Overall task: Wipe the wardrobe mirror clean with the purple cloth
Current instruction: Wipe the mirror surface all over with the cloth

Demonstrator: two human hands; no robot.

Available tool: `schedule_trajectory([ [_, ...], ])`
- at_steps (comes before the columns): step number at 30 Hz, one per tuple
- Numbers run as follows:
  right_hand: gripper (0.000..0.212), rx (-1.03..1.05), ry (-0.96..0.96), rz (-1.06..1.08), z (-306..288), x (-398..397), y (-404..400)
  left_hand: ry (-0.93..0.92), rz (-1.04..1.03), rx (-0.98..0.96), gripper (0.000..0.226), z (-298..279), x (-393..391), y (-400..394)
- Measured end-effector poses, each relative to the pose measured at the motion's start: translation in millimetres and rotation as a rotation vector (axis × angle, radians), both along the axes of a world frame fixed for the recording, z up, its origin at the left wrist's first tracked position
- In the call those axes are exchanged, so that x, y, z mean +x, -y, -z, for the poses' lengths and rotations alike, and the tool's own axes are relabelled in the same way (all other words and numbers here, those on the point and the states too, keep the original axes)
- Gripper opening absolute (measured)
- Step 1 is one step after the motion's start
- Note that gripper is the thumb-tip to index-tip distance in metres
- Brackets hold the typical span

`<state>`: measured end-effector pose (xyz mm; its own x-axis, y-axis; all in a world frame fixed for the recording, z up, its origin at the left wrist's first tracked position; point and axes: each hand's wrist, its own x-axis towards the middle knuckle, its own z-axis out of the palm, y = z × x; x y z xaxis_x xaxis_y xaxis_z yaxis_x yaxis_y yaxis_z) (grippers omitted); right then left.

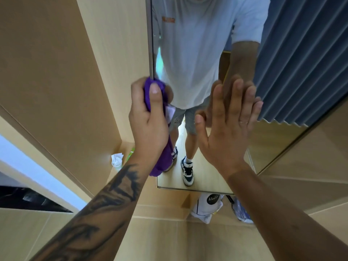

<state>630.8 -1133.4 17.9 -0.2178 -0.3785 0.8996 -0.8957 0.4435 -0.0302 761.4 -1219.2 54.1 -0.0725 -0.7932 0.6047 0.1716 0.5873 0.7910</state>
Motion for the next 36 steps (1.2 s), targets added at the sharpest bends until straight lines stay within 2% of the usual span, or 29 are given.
schedule_trajectory([
  [4,0.065,-0.041,0.020,-0.001,7.8,1.1,5.3,0.072,0.062,0.145,0.025,64.4,6.1,2.5],
  [10,0.061,-0.103,0.033,0.052,17.0,5.2,13.0,0.149,0.118,0.161,0.020,119.0,12.8,9.8],
  [14,0.058,-0.163,0.053,0.058,25.0,12.4,15.9,0.132,0.166,0.190,0.021,138.4,17.0,6.6],
  [19,0.062,-0.076,0.044,0.024,47.7,8.4,4.7,0.089,0.194,0.217,0.022,145.0,17.7,4.9],
  [26,0.073,0.018,0.112,0.021,112.5,17.8,-1.9,0.036,0.152,0.209,0.023,161.0,10.3,2.2],
  [36,0.064,-0.043,0.118,-0.005,170.0,11.4,5.7,0.120,0.126,0.280,0.022,211.8,12.3,-3.9],
])
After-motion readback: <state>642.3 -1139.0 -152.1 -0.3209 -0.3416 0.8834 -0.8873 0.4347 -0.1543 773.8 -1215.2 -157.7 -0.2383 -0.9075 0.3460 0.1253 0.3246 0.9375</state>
